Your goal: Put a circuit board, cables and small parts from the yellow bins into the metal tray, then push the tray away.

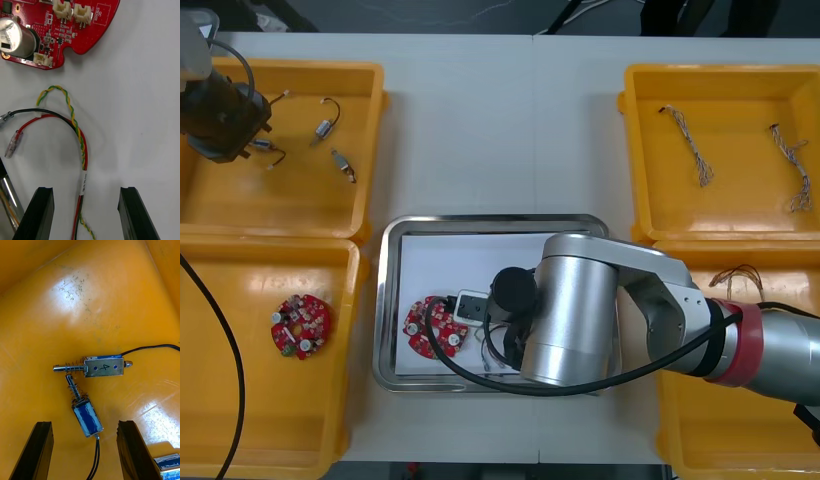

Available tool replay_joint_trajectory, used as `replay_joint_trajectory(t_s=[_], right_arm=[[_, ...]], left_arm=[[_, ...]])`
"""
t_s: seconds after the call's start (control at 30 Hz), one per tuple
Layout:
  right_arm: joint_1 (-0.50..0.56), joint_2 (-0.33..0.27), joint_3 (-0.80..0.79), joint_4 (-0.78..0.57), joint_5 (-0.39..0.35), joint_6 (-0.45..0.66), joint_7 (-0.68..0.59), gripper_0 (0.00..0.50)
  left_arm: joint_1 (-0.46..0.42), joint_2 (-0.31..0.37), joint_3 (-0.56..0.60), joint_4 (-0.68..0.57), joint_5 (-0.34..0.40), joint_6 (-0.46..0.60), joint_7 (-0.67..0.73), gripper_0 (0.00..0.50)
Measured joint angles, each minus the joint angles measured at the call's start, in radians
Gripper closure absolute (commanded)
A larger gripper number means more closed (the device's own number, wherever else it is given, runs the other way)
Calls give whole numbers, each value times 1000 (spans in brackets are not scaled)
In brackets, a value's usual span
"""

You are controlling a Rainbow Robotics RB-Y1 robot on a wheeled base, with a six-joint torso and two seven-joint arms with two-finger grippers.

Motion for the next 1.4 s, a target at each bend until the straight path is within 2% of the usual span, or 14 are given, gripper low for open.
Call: replay_joint_trajectory(t_s=[0.4,0.7,0.97,1.1,1.27,1.4], right_arm=[[0,0,-205,-84,-175,157,0,0],[1,0,-415,-132,-292,308,-9,0],[36,-14,-589,-232,-341,324,-235,0],[79,-40,-660,-286,-354,324,-286,0],[124,-74,-737,-306,-368,324,-443,0],[152,-100,-796,-307,-368,324,-466,0]], left_arm=[[-39,0,0,9,-35,93,17,0],[-95,-2,0,111,-71,95,37,0],[-99,-6,0,112,-87,93,37,0],[-116,-12,0,137,-99,80,37,0],[-131,-26,11,158,-118,45,37,0],[-134,-34,30,159,-130,31,37,0]])
